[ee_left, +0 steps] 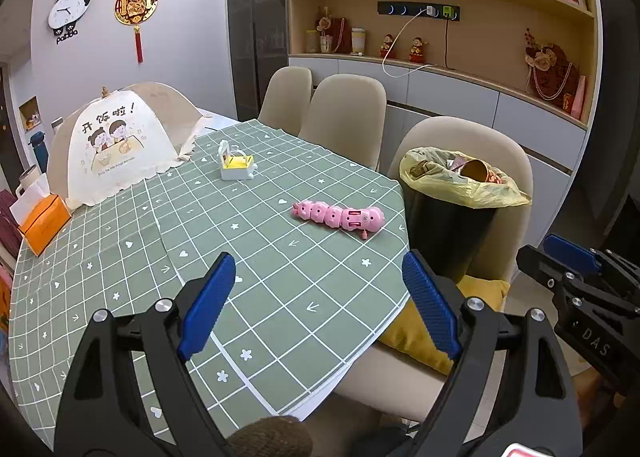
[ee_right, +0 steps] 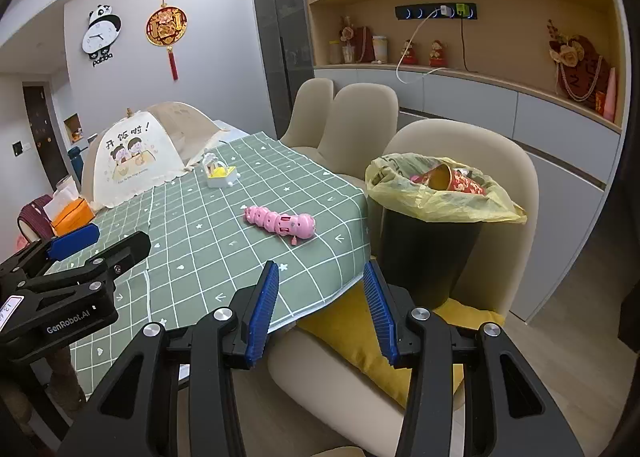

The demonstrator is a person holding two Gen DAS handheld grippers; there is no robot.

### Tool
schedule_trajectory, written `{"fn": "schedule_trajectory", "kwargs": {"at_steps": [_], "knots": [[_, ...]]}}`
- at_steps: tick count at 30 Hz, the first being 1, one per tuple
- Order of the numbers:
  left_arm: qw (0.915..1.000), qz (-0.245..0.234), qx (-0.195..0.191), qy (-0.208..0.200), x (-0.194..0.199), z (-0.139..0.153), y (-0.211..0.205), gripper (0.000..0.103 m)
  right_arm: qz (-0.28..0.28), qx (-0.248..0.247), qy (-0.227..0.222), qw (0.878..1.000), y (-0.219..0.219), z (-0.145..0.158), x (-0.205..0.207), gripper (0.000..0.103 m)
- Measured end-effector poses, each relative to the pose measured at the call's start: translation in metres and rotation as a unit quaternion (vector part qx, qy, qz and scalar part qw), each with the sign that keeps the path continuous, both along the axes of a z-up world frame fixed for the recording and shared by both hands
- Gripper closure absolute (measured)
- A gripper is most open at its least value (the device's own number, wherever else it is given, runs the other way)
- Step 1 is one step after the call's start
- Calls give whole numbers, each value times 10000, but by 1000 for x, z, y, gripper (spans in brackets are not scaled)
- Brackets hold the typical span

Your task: Collect trash

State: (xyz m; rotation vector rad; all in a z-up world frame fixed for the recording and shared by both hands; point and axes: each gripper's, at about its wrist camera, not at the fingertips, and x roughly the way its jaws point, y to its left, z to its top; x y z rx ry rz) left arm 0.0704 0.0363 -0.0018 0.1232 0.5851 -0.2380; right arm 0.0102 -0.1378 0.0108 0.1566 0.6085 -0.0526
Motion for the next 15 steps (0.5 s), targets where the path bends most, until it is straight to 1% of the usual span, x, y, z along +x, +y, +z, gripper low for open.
{"fn": "schedule_trajectory", "kwargs": {"at_steps": [15], "knots": [[10000,-36,-17,41,1,-1,-2,22,-7,-7,19,10000,4,-2,1,61]]}}
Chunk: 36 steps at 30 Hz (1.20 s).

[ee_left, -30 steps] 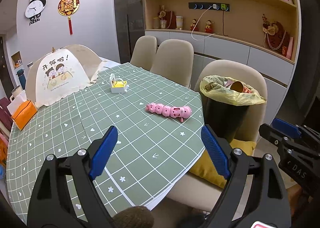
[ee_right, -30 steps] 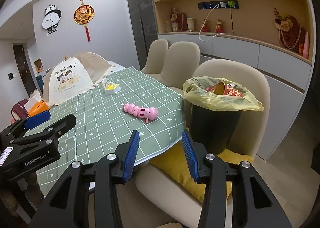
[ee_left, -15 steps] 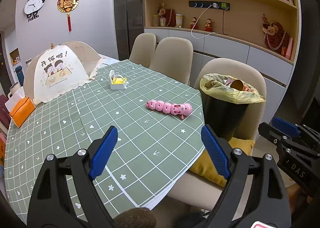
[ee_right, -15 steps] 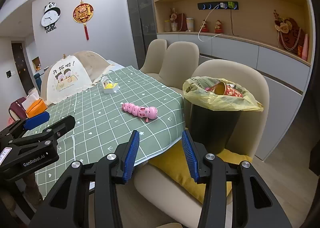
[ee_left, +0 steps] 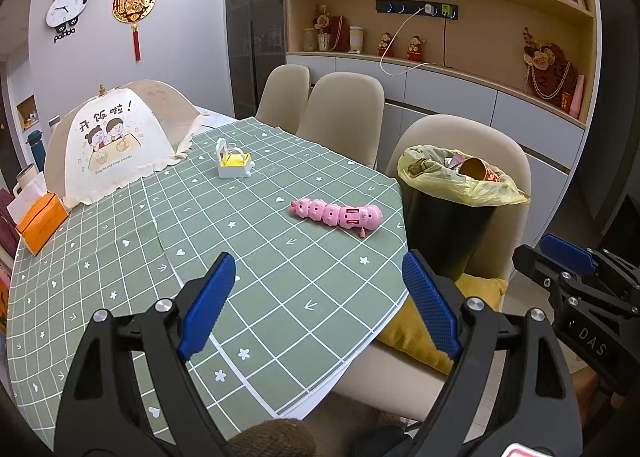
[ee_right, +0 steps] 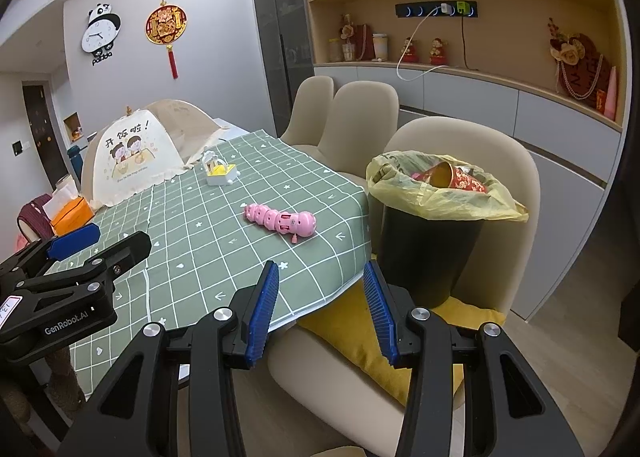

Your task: Collect trash

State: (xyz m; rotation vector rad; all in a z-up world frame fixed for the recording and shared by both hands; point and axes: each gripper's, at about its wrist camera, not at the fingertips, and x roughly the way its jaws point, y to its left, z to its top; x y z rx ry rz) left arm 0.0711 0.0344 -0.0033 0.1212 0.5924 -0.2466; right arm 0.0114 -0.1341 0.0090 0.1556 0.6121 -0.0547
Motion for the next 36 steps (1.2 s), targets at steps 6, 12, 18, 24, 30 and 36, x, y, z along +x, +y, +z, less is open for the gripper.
{"fn": "schedule_trajectory", "kwargs": {"at_steps": [6,12,18,24,30,36], "knots": [[10000,-11,-34,-23,-1,1,0,22,-23,-28,-37,10000,1,2,-3,61],[10000,-74,-31,-50,-5,3,-5,22,-92,-57,-111,9999,-1,6,-10,61],[9999,-94,-39,-96,-8,6,-7,22,-155,-53,-164,9997,-6,9,-14,61],[9998,-116,-49,-127,-9,7,-8,22,-176,-119,-204,9996,-9,11,-15,61],[9998,-160,-55,-132,-8,8,-9,22,-226,-145,-219,9994,-12,12,-16,61],[9996,-217,-49,-159,-6,8,-9,22,-276,-147,-227,9993,-14,12,-14,61]]}}
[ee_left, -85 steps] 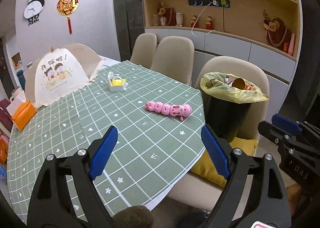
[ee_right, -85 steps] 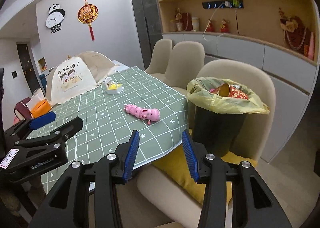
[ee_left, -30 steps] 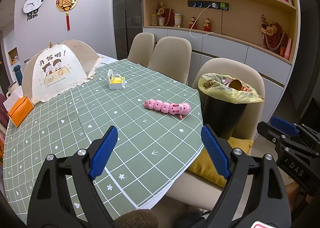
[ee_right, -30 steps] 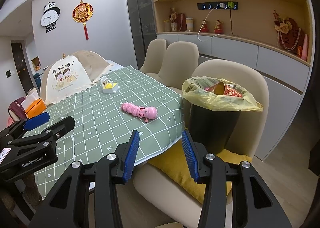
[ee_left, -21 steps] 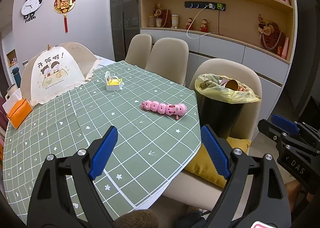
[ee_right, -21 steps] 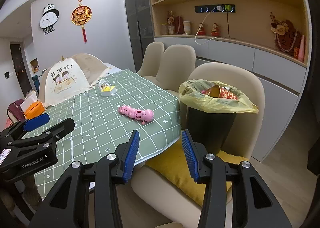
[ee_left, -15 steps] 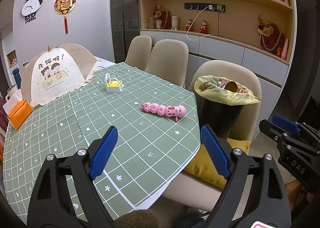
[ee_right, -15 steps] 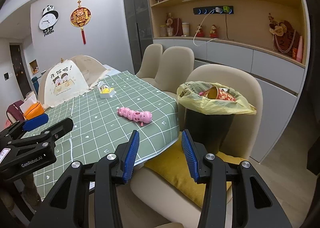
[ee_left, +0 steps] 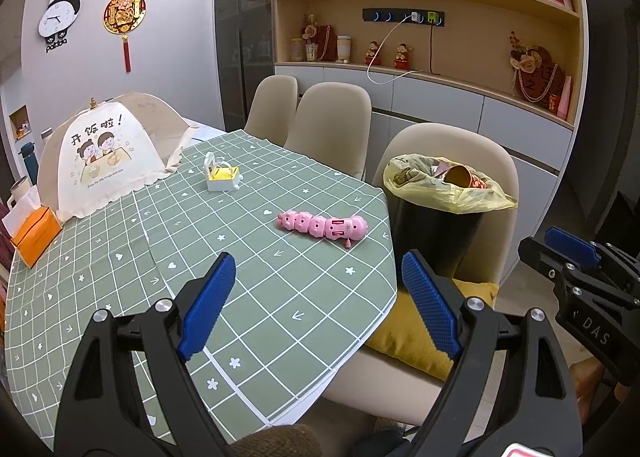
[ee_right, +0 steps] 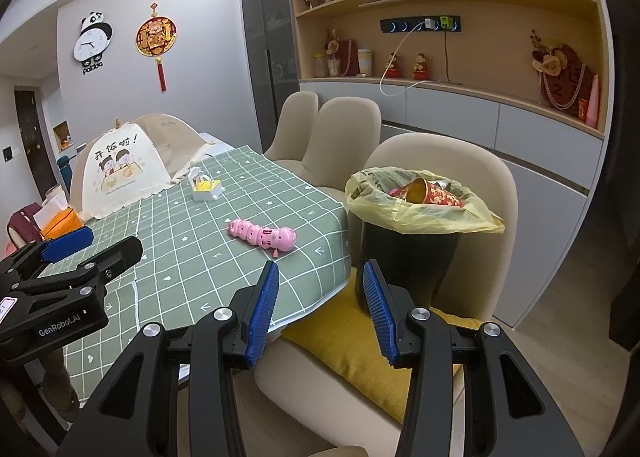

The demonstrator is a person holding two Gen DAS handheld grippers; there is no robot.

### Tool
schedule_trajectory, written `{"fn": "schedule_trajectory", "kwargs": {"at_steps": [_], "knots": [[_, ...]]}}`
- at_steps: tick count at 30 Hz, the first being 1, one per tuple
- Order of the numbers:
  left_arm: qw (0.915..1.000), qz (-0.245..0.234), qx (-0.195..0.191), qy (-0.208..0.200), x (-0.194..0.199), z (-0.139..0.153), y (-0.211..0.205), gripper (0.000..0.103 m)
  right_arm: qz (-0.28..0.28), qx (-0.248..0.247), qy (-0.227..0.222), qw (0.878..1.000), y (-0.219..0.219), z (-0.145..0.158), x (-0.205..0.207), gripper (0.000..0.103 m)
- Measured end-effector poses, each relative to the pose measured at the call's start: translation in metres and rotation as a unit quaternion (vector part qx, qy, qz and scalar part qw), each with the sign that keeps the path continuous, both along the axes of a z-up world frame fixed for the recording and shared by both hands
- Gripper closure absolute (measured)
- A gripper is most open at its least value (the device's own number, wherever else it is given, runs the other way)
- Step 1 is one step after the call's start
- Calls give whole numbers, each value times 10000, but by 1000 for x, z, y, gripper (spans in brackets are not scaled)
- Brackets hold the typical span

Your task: Collect trash

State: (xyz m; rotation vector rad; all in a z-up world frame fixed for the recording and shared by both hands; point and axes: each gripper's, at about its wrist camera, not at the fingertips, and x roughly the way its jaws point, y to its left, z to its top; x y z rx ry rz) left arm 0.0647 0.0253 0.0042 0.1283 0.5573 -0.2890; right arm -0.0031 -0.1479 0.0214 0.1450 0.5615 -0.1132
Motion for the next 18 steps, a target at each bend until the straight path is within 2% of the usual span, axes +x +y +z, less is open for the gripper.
{"fn": "schedule_trajectory", "kwargs": {"at_steps": [8,12,15,17,18], "knots": [[9999,-97,23,24,6,-4,5,22,-61,-39,52,10000,5,-2,3,61],[9998,-99,-73,180,15,-8,11,22,-88,-48,120,9999,7,-5,9,61],[9989,131,-94,444,38,-16,31,22,-21,14,261,9997,10,-10,22,61],[9954,510,-202,786,67,-31,65,22,202,56,462,9987,17,-16,42,61],[9903,881,-336,1017,88,-44,94,22,323,67,541,9980,20,-18,50,60]]}}
